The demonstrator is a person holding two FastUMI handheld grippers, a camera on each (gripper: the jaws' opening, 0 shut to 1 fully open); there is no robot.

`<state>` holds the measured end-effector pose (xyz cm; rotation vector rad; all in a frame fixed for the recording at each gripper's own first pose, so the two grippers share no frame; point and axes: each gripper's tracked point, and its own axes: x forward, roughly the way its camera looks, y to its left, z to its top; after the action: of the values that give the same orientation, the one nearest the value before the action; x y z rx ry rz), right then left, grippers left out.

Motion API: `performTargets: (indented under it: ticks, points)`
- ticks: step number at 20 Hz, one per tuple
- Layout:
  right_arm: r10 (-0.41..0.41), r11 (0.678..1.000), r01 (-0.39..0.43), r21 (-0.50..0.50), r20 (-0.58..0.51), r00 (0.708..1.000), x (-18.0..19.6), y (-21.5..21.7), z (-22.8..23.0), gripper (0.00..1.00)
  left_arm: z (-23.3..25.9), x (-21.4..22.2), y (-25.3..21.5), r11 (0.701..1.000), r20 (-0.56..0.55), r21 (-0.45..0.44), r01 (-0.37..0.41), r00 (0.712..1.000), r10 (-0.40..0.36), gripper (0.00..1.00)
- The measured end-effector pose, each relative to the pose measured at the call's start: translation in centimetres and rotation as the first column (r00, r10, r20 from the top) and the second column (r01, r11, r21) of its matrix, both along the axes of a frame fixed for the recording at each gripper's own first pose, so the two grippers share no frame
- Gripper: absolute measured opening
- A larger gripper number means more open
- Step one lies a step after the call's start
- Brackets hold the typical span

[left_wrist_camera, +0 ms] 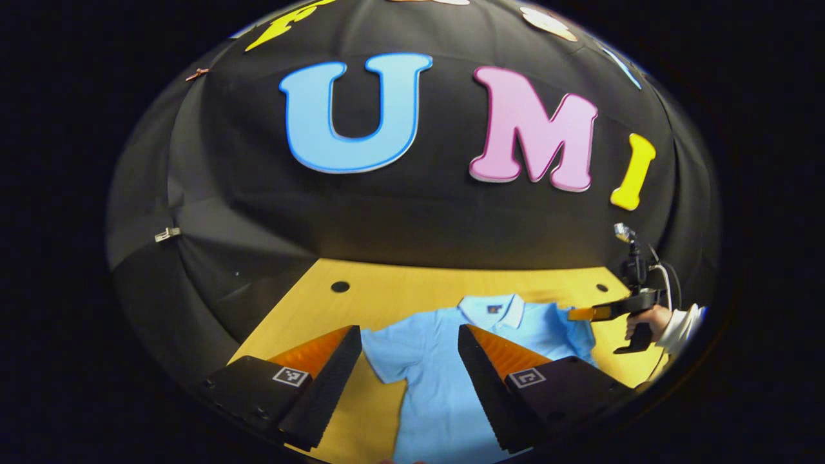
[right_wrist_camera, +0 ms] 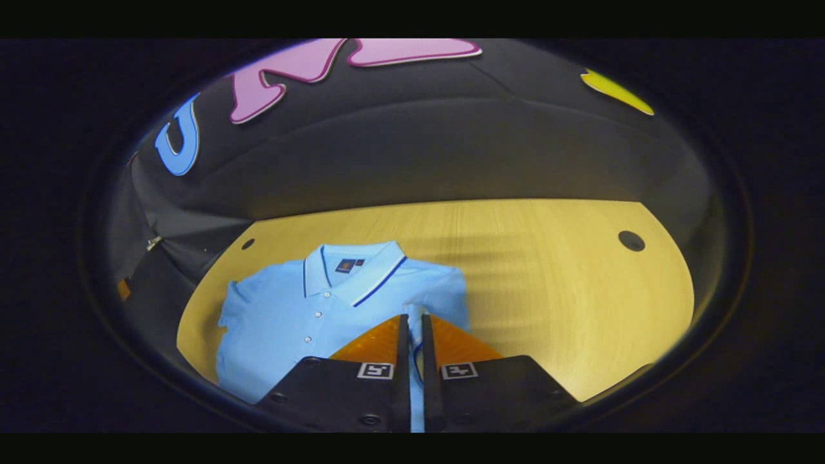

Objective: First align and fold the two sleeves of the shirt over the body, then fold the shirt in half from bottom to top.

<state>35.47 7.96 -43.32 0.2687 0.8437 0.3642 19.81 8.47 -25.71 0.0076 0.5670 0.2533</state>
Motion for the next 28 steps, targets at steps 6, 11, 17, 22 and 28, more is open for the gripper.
performTargets:
  ticks: [6, 11, 17, 22, 28]
  points:
    - [0.009, 0.998, -0.009, 0.055, 0.0, 1.0, -1.2, 2.0, 0.6, 0.75, -4.9, 1.0, 4.6, 0.997, -0.068, -0.06, -0.049, 0.997, 0.044, 0.98]
    - [-0.012, 0.998, 0.005, 0.065, 0.114, 0.993, -3.9, -0.6, 7.5, 0.9, -8.1, 5.7, 8.3, 0.998, -0.116, -0.043, -0.039, 0.993, 0.034, 0.97]
    - [-0.097, 0.99, 0.089, 0.108, 0.071, 0.993, -11.0, -5.1, 10.0, 0.91, -16.4, 10.0, 10.2, 0.987, -0.321, -0.109, -0.116, 0.944, 0.076, 0.98]
    - [-0.227, 0.968, 0.227, 0.109, -0.007, 0.974, -14.0, -9.5, 8.2, 0.91, -21.8, 10.2, 10.5, 0.986, -0.436, -0.097, -0.139, 0.896, 0.084, 0.97]
    - [-0.296, 0.948, 0.296, 0.116, -0.02, 0.955, -14.7, -11.9, 7.9, 0.91, -22.3, 11.8, 8.0, 0.996, -0.444, -0.09, -0.026, 0.896, -0.017, 0.07]
